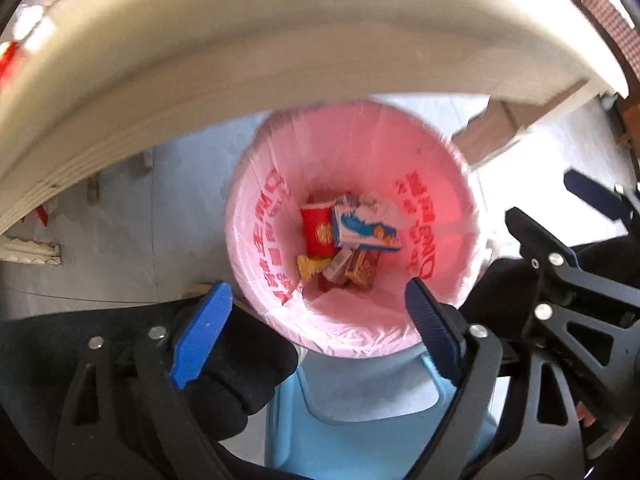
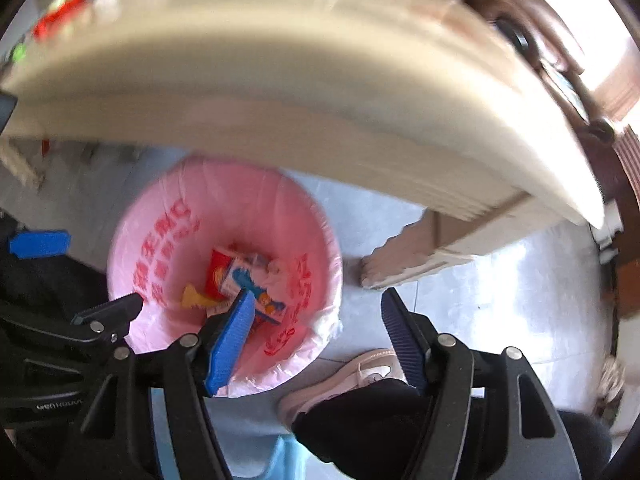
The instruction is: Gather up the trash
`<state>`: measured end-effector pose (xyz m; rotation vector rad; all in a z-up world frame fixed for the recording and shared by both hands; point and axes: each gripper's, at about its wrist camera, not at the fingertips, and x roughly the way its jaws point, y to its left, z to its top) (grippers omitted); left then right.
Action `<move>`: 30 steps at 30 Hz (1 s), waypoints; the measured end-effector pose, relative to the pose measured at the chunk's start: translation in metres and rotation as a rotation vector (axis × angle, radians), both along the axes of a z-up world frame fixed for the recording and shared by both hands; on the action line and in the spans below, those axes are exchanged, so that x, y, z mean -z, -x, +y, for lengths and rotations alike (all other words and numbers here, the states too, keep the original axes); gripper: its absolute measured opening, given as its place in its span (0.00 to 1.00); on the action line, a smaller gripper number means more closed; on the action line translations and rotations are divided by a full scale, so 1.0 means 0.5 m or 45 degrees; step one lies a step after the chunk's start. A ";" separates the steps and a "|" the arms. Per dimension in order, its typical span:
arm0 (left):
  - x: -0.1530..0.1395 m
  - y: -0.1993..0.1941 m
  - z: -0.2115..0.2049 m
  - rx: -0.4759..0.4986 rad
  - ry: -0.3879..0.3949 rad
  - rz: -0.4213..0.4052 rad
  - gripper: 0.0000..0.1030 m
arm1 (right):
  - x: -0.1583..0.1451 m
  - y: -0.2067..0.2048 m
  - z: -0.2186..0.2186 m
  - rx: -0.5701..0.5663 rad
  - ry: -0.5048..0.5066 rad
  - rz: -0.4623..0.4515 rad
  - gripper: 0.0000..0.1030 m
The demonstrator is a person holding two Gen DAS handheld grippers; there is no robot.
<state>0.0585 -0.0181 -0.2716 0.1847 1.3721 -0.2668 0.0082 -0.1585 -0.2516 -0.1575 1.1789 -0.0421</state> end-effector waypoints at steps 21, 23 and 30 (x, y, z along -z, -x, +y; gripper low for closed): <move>-0.472 0.172 0.004 -0.151 0.075 -0.729 0.92 | -0.506 0.221 -0.019 0.119 -0.073 -0.807 0.93; -0.504 0.197 -0.003 -0.151 0.081 -0.791 0.93 | -0.541 0.245 -0.014 0.138 -0.029 -0.857 0.93; -0.594 0.262 -0.002 -0.189 0.110 -0.925 0.94 | -0.632 0.333 -0.017 0.242 0.075 -1.021 0.93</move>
